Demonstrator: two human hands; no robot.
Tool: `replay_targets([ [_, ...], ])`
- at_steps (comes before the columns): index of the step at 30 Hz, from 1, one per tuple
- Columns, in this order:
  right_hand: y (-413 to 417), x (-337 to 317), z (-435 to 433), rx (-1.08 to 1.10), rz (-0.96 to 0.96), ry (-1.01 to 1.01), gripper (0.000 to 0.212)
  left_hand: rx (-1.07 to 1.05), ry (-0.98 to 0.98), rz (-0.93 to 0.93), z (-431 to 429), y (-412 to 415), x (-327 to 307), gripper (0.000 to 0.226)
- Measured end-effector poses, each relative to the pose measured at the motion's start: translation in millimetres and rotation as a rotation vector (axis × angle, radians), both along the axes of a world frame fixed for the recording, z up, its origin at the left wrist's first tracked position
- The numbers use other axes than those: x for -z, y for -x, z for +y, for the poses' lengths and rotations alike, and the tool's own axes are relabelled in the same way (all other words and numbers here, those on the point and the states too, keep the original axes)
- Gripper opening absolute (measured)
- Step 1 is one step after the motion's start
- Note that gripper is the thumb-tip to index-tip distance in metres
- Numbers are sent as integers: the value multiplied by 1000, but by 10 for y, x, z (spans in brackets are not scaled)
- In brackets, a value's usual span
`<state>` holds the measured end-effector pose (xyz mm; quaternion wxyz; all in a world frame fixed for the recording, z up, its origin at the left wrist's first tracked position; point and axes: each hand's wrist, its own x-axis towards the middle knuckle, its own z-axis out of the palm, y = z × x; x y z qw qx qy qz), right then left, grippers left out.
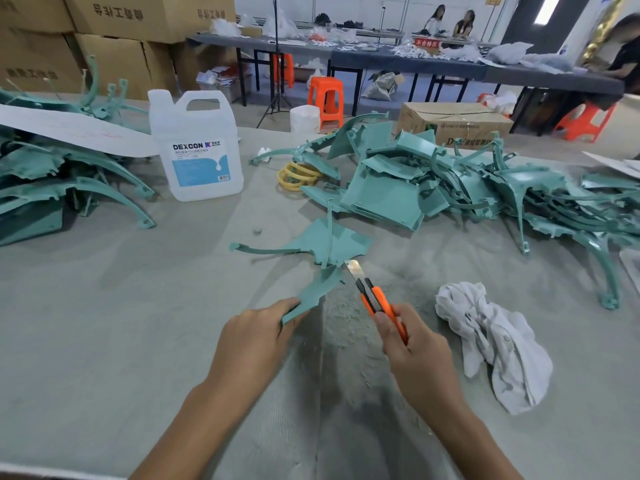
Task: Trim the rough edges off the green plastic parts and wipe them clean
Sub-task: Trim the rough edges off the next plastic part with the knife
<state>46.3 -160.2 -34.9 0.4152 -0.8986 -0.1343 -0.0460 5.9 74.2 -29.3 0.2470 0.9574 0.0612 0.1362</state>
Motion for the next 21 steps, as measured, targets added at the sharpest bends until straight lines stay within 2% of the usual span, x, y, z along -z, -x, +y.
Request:
replay_targets([
  [5, 134, 37, 123, -97, 2, 89, 42, -20, 29, 9, 10, -24, -10, 32],
  [10, -75, -37, 90, 28, -10, 78, 30, -22, -6, 28, -12, -31, 13, 32],
  [12, -8, -30, 125, -8, -27, 37, 34, -31, 25, 22, 4, -23, 17, 33],
  [15, 85, 21, 190, -79, -15, 112, 41, -35, -2, -5, 3, -37, 25, 34],
  [18, -88, 25, 157, 45, 33, 62, 30, -39, -8, -33, -14, -41, 50, 29],
  [21, -177, 28, 62, 105, 60, 55, 28, -62, 84, -48, 17, -23, 143, 23],
])
